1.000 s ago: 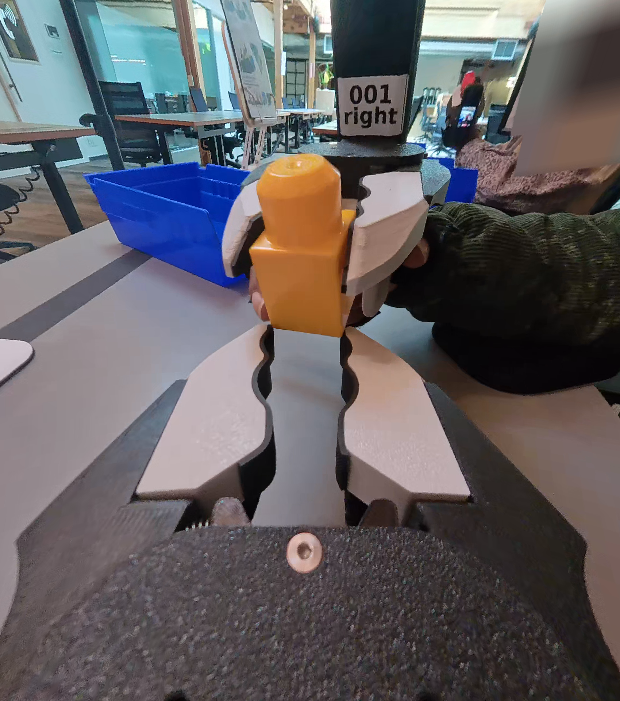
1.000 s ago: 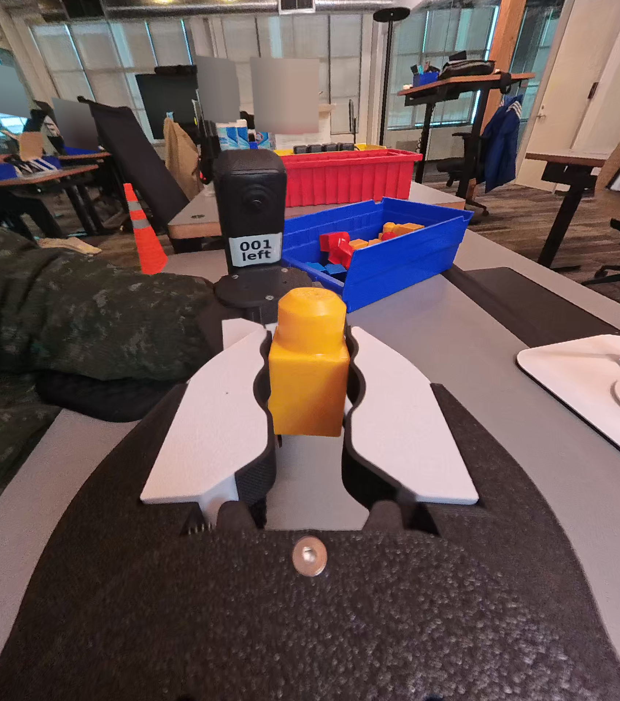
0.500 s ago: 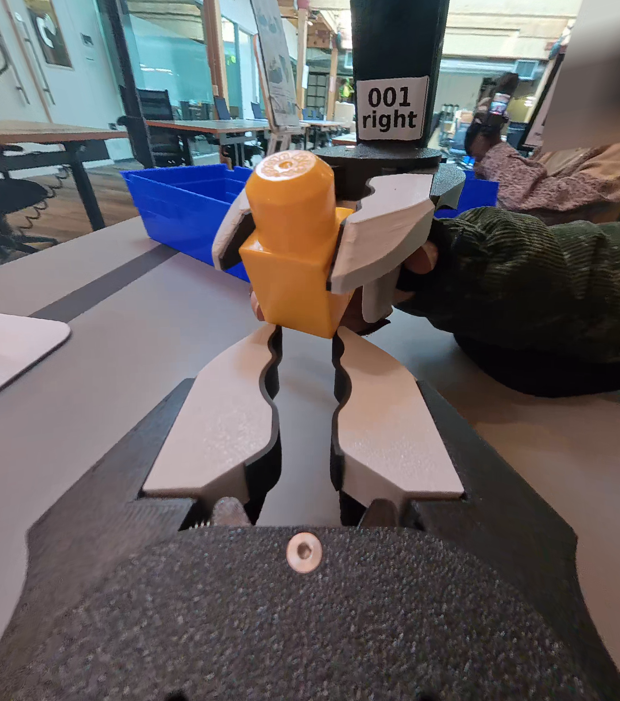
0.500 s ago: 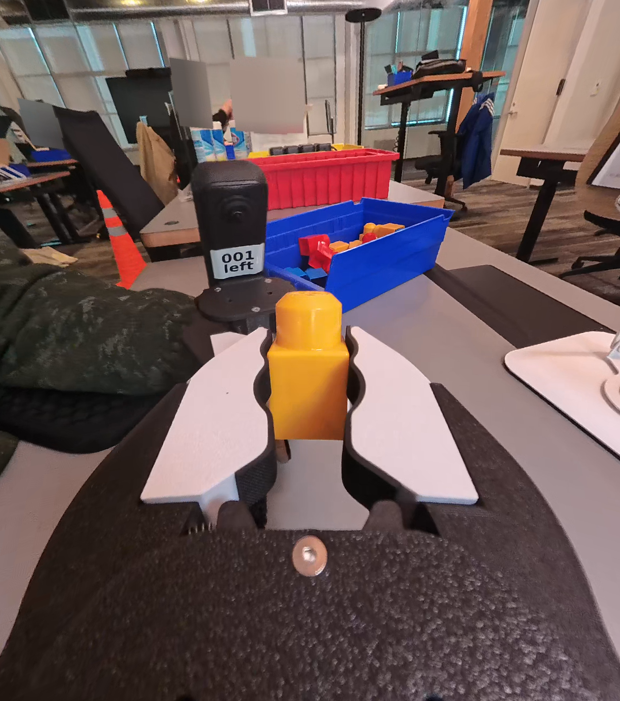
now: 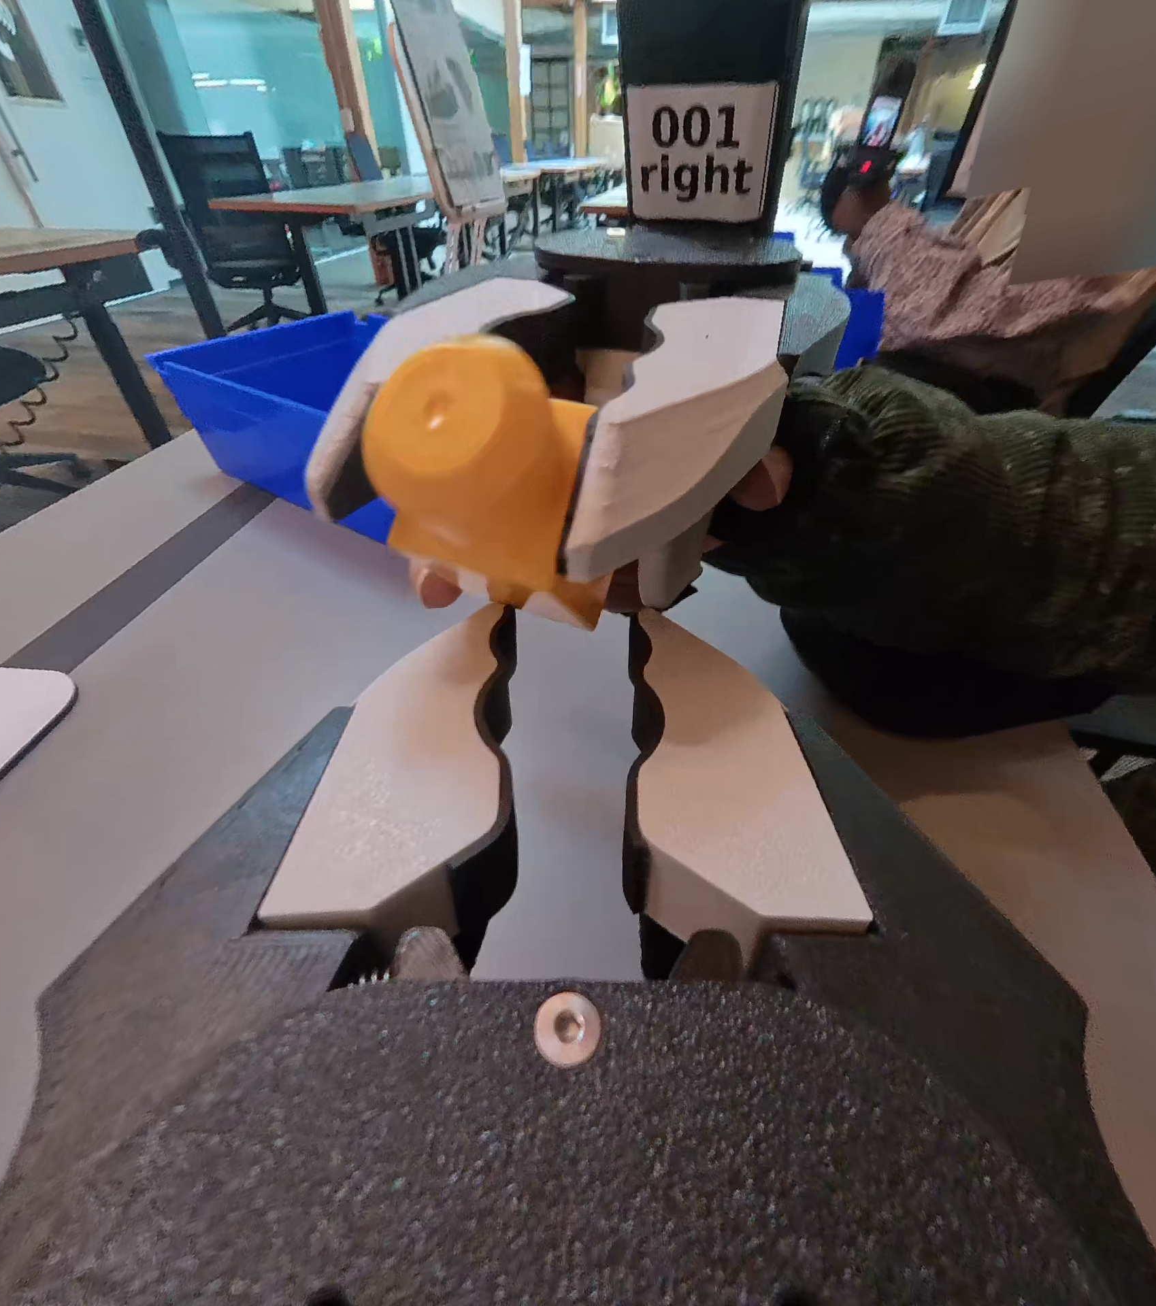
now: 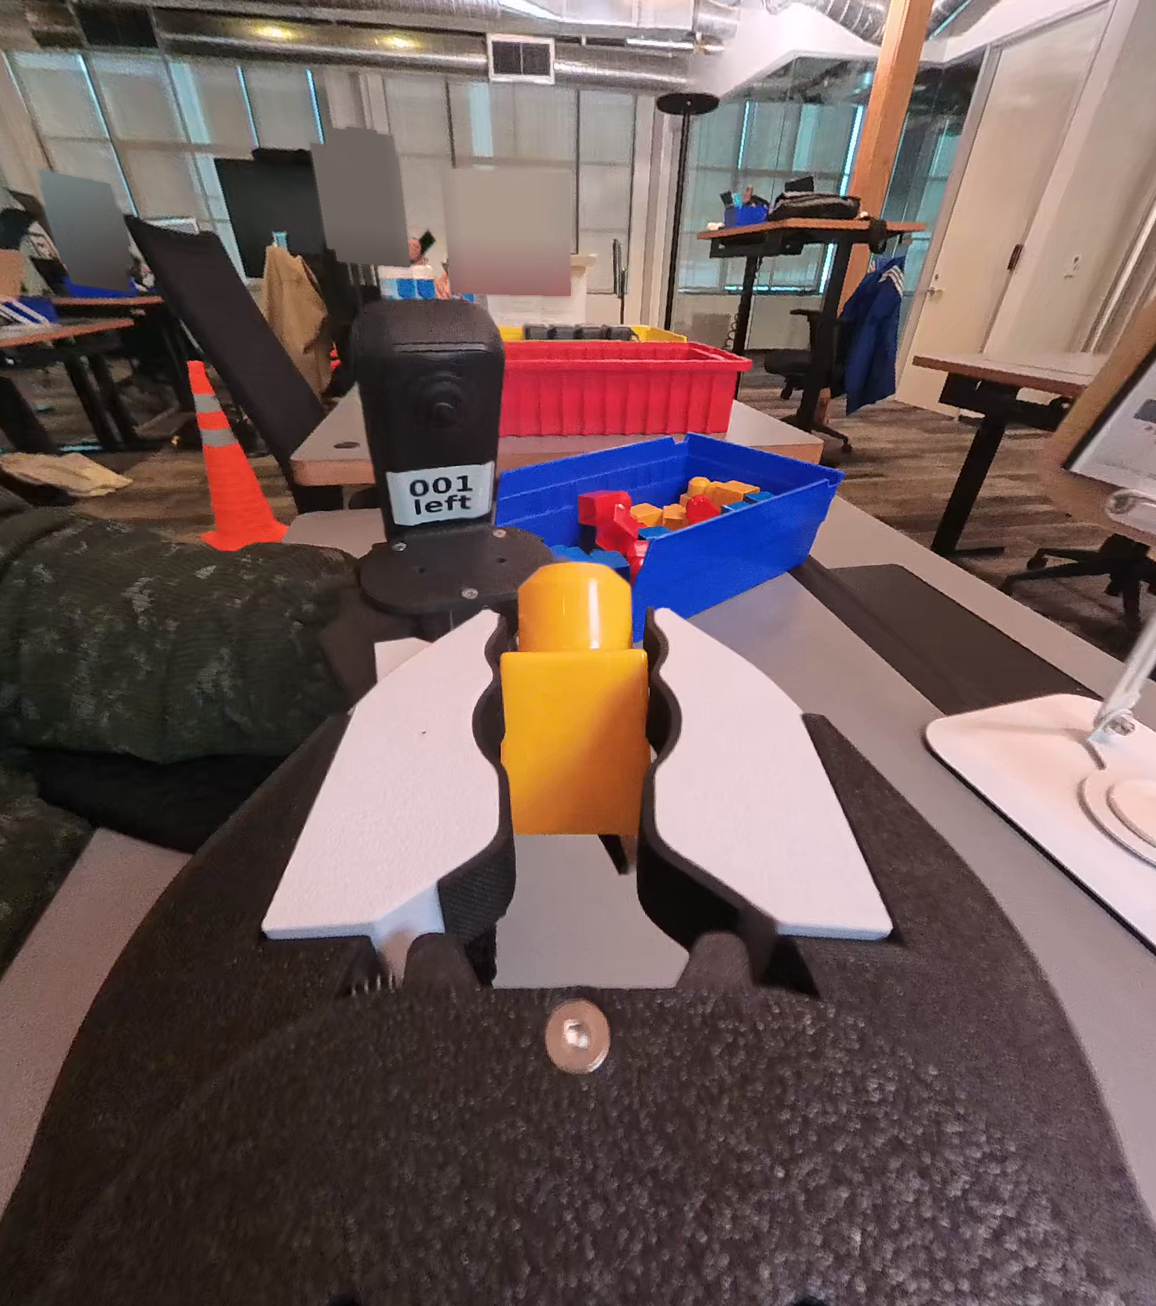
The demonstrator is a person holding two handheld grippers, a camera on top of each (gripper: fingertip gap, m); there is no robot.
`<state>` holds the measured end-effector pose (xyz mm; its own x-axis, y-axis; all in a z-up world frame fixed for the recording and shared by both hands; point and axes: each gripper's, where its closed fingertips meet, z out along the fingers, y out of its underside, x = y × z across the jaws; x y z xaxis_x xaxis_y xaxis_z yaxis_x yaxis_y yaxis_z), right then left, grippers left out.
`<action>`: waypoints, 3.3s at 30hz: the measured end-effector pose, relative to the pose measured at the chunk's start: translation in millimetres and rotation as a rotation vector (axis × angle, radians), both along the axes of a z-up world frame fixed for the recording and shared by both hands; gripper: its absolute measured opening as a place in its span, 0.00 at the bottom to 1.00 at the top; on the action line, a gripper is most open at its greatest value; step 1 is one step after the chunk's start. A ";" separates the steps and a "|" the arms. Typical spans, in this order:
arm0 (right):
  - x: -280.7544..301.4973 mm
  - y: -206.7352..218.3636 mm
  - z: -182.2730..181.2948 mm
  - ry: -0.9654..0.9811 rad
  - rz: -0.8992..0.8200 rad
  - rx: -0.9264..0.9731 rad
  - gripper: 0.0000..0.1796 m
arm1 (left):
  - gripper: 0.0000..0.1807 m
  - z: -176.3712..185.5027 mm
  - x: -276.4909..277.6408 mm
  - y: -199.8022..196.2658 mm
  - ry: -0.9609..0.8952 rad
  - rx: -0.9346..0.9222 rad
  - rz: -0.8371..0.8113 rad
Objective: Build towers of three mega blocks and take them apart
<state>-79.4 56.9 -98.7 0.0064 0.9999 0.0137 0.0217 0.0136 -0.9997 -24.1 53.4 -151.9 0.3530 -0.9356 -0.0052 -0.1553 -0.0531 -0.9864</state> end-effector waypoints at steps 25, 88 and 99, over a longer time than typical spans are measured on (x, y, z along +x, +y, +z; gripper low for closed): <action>-18.7 -0.5 -18.0 0.096 0.068 -0.132 0.21 | 0.19 -12.2 -27.2 1.9 -0.231 -0.147 -0.061; 13.9 26.1 -141.3 -0.559 0.018 -0.044 0.16 | 0.19 -18.3 -414.5 37.0 0.456 -0.341 1.212; 14.8 25.4 -133.7 -0.543 0.010 -0.024 0.19 | 0.31 -68.8 -454.4 41.7 0.406 -0.594 1.400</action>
